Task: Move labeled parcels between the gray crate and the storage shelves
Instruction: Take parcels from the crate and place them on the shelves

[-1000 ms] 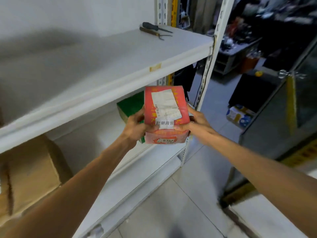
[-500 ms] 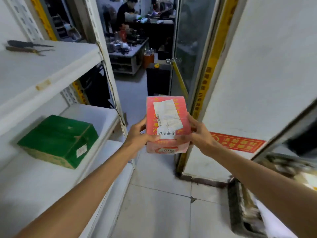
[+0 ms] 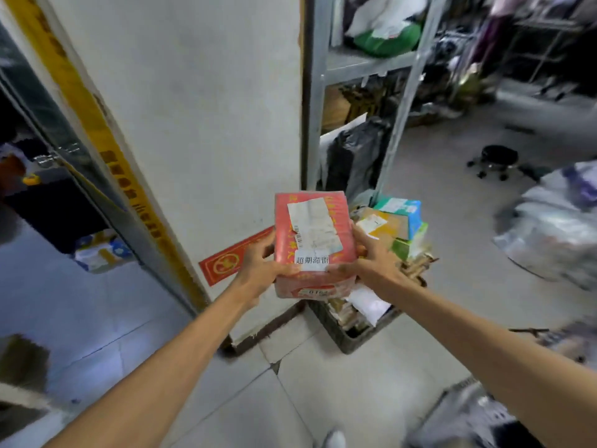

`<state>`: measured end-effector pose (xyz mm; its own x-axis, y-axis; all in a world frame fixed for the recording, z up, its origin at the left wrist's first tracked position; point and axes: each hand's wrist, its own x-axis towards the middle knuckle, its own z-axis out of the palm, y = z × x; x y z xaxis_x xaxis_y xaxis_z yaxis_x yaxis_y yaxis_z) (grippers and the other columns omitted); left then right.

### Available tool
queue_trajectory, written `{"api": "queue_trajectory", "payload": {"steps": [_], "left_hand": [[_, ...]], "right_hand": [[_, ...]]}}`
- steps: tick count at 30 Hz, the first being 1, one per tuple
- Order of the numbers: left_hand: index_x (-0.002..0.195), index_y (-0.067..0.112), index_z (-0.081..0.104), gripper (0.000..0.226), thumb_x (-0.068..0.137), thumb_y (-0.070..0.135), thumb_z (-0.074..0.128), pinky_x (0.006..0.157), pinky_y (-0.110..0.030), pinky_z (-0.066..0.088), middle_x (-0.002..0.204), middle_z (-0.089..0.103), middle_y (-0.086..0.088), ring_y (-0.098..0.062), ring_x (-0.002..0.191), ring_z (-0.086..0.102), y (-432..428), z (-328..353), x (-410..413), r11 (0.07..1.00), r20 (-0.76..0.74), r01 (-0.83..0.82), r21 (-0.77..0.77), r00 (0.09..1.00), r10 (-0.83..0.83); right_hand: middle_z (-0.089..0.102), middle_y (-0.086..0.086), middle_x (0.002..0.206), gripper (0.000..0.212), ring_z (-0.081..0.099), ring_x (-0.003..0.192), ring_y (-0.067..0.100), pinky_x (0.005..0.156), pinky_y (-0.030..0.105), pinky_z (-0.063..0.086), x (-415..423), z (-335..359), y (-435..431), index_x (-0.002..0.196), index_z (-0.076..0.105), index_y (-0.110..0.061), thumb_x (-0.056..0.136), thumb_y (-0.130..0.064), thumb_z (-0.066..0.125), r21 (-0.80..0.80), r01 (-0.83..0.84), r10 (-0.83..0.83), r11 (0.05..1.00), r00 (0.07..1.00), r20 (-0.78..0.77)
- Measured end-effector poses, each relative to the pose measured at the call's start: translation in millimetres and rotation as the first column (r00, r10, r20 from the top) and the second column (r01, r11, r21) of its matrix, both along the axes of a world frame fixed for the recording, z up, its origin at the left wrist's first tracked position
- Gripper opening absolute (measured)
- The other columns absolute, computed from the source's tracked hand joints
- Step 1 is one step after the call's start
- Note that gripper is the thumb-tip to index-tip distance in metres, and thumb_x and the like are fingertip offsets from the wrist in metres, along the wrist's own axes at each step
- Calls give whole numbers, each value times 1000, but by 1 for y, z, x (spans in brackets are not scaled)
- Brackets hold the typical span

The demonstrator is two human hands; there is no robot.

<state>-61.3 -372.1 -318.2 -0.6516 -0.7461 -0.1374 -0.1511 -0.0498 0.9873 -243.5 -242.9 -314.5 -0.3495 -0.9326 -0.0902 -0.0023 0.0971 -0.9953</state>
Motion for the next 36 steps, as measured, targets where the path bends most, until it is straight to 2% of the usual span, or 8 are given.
{"api": "queue_trajectory", "payload": {"steps": [2,5,10,15,20,28,33,36], "left_hand": [[127,36,55,76,68,-4,80,78,-34,59,112,70,3,-16,105,65,5,-1,-37,996,7,93,-1,996,-93],[136,28,51,79,70,-4,79,66,-24,58,112,69,3,-8,99,65,9,-1,-85,981,15,192,33,981,-192],[137,24,52,78,70,-6,78,69,-25,58,105,70,7,-2,87,67,-3,-5,-149,956,45,290,38,956,-291],[138,29,50,83,70,-7,78,85,-33,57,109,68,8,-6,100,64,-29,-10,-213,941,50,335,55,940,-337],[139,32,49,85,70,-7,78,91,-45,55,111,68,8,-15,110,62,-66,-34,-274,933,75,337,126,934,-348],[126,41,53,83,66,-9,80,92,-46,54,116,69,4,-18,110,64,-153,-102,-388,893,123,406,192,893,-432],[142,24,46,93,63,-13,80,92,-37,55,117,68,8,-11,108,63,-194,-157,-444,882,195,428,196,865,-463],[142,21,48,95,61,-19,77,89,-34,55,119,67,5,-15,111,62,-207,-191,-470,897,226,390,211,873,-432]], "right_hand": [[69,-4,114,85,67,104,13,85,34,58,-27,-3,17,138,46,-28,64,-1,80,24,98,-98,995,995,-1],[71,-5,110,87,69,101,16,82,35,58,-61,-7,33,134,51,-25,53,-12,82,51,210,-211,976,978,2],[70,4,115,86,68,104,25,87,50,56,-110,-15,37,131,53,-30,51,-17,83,31,291,-292,956,956,10],[69,5,117,89,68,104,27,70,37,58,-161,-17,23,134,49,-32,51,-25,82,25,325,-326,945,945,20],[69,5,117,91,69,104,25,80,43,59,-217,-34,-11,136,47,-32,53,-24,83,57,344,-347,937,936,52],[70,-1,116,93,68,104,20,79,40,59,-306,-103,-86,138,43,-37,55,-12,80,132,469,-484,873,866,126],[68,-14,113,89,64,107,12,78,27,57,-349,-157,-127,131,43,-50,57,-6,66,216,572,-604,791,786,131],[67,-11,119,89,62,112,15,81,31,58,-374,-187,-143,130,43,-50,59,0,63,250,574,-616,780,776,140]]}}
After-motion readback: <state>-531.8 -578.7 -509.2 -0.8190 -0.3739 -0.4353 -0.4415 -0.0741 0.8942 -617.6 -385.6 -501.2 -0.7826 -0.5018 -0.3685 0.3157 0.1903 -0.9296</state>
